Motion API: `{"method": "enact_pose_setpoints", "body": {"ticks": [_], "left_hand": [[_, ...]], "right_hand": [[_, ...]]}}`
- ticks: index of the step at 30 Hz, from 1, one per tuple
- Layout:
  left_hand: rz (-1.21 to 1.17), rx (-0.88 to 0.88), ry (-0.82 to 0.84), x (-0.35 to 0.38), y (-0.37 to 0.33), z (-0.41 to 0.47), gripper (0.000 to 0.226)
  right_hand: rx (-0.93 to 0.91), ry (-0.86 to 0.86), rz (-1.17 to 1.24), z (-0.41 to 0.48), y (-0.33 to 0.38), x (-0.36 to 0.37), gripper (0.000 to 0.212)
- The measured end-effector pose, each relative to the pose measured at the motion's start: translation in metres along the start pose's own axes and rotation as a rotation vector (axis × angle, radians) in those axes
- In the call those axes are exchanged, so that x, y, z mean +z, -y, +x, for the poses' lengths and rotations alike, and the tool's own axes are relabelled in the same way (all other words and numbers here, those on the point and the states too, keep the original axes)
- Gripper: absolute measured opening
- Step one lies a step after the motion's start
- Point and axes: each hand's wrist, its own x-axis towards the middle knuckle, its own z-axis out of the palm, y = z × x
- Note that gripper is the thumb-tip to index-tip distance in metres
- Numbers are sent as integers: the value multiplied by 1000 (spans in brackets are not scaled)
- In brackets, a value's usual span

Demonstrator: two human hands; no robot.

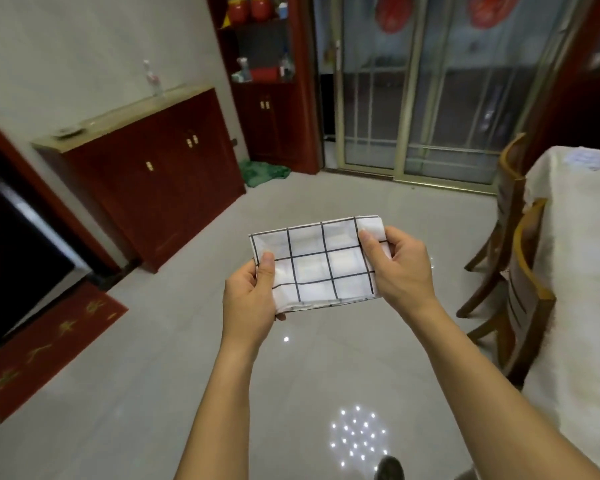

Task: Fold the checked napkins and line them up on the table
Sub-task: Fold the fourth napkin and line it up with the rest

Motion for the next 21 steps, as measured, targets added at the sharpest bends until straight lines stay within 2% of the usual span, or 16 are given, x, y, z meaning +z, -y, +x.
{"method": "enact_pose_setpoints", "body": {"ticks": [3, 9, 17, 21], "left_hand": [[-5, 37, 62, 42, -5, 54, 57], [-9, 97, 141, 128, -31, 158, 56], [-43, 114, 304, 243, -33, 265, 58], [-61, 111, 368, 295, -17, 322, 62]], "right_hand": [[-10, -68, -4, 51, -21, -10, 27], [-13, -150, -10, 170, -52, -35, 47], [53, -251, -105, 274, -106, -79, 32], [61, -282, -147, 328, -137, -90, 33]]}}
